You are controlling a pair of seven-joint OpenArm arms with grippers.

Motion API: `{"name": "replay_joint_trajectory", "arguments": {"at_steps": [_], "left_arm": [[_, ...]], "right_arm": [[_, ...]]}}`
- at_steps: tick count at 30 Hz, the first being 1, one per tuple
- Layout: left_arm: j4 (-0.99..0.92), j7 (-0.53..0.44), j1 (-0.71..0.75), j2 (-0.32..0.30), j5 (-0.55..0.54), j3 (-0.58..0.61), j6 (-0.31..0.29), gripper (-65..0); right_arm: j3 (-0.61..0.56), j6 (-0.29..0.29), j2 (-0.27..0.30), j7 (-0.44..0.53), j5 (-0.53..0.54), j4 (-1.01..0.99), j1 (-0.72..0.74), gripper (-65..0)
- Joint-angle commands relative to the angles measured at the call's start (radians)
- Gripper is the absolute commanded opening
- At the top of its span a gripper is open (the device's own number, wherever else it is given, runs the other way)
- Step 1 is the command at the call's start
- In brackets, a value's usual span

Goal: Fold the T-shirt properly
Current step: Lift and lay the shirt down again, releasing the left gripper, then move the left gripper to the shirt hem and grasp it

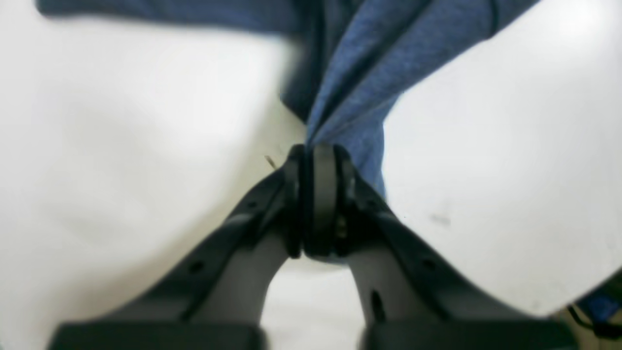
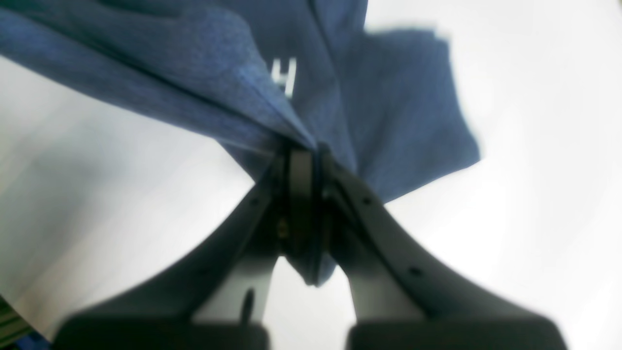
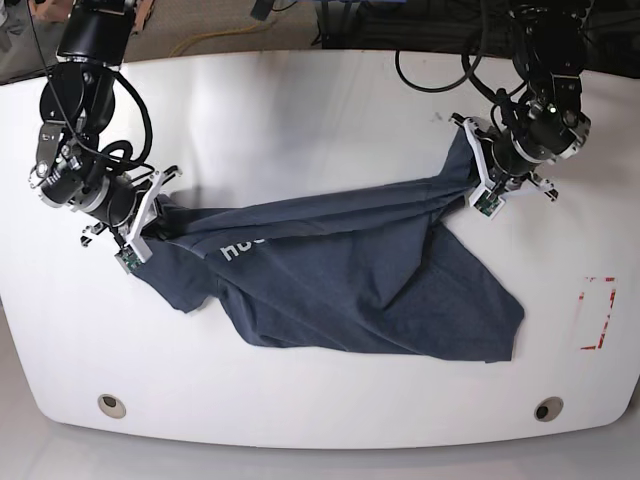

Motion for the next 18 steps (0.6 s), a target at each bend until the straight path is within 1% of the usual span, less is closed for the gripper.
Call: {"name": "replay_joint_trajectory", "arguments": {"at_steps": [1,2,4,5,7,8,9,10,12,15,17,18], "left_arm": [[0.014,-0.014,0.017,-0.011,0.001,-0.004,0.006,-47.8],[0.014,-0.014,0.026,-0.011,-0.001,-0.004,0.006,-42.4],[0.012,-0.014,0.043,-0.011,-0.004,-0.004,0.006,-25.8],[0.01,-0.014,0.044,-0.011,-0.004,-0.004,0.006,-19.4],[0.004,-0.014,0.044,-0.009,-0.004,-0.004,0.006,-11.2],[0.003,-0.014,0.044,-0.008,-0.007,-0.004,0.004,-9.9],[0.004,-0.014,0.044,-0.009,-0.013,-0.004,-0.007,-9.9],[0.006,-0.014,0.044,-0.011,-0.031,-0.004,-0.03,-9.9],[0.006,-0.014,0.04,-0.011,-0.085,-0.019,-0.096,-10.4],[0.001,-0.014,0.032,-0.005,-0.183,-0.122,-0.096,-12.9],[-0.013,-0.014,-0.025,0.014,-0.243,-0.222,-0.096,-13.1],[-0.025,-0.014,-0.045,0.024,-0.255,-0.253,-0.096,-13.1]], "right_arm": [[0.006,-0.002,0.006,0.031,0.009,0.019,0.006,-65.0],[0.006,-0.002,0.005,0.031,0.009,0.019,0.003,-65.0],[0.004,-0.002,0.0,0.031,0.009,0.019,0.0,-65.0],[0.004,-0.002,-0.009,0.031,0.009,0.019,-0.006,-65.0],[0.004,-0.002,-0.023,0.031,0.008,0.019,-0.009,-65.0],[0.004,-0.002,-0.029,0.031,0.008,0.019,-0.009,-65.0],[0.003,-0.002,-0.031,0.031,0.008,0.019,-0.009,-65.0],[0.001,-0.002,-0.032,0.031,0.008,0.019,-0.009,-65.0],[0.001,-0.002,-0.046,0.031,0.008,0.019,-0.009,-65.0],[0.001,-0.002,-0.06,0.031,0.008,0.017,-0.007,-65.0],[0.001,-0.002,-0.064,0.031,0.008,0.017,-0.007,-65.0],[0.001,-0.002,-0.064,0.031,0.008,0.017,-0.007,-65.0]]}}
